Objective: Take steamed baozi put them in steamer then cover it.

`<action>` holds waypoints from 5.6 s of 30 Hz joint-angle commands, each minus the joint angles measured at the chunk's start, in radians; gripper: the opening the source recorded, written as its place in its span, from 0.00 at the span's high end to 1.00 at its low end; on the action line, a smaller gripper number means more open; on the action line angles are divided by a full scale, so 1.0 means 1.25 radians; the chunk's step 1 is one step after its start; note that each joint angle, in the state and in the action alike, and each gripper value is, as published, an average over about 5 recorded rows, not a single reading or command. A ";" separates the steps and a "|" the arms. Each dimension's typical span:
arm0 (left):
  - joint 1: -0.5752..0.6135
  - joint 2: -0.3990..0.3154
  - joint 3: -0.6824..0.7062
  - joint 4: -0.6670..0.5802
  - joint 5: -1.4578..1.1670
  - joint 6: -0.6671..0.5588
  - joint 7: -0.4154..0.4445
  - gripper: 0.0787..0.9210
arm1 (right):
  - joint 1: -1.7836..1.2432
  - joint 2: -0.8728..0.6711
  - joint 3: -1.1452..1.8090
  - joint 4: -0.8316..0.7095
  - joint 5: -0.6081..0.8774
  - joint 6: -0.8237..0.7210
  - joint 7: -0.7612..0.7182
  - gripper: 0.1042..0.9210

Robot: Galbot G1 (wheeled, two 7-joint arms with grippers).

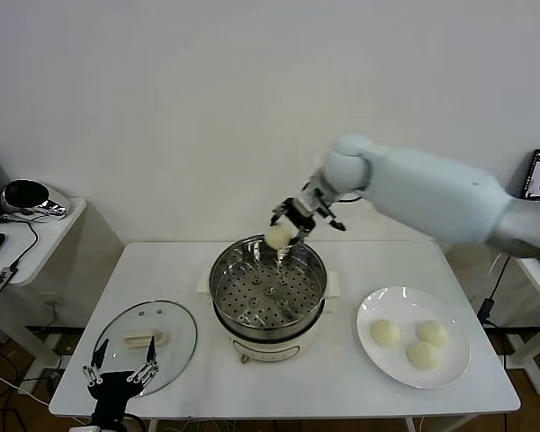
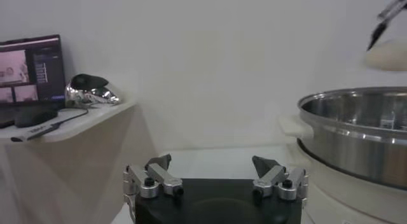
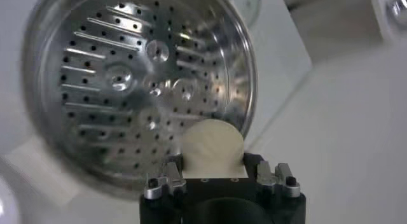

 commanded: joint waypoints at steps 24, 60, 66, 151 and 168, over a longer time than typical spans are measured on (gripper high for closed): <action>-0.001 -0.006 -0.003 -0.015 -0.004 -0.001 0.000 0.12 | -0.086 0.130 -0.034 -0.178 -0.253 0.195 0.046 0.39; -0.012 0.020 0.010 -0.044 0.000 0.044 -0.001 0.12 | 0.336 -0.621 -0.308 0.585 0.204 -0.615 -0.048 0.12; -0.014 0.021 0.015 -0.038 0.007 0.045 0.001 0.12 | 0.200 -0.685 -0.283 0.575 0.141 -0.592 -0.038 0.12; -0.013 0.003 0.009 -0.038 0.015 0.044 -0.004 0.12 | 0.272 -0.403 -0.096 0.420 0.373 -0.635 0.006 0.38; -0.033 0.004 0.000 -0.018 0.005 0.044 -0.006 0.12 | 0.095 0.021 -0.090 0.278 0.605 -0.818 0.196 0.37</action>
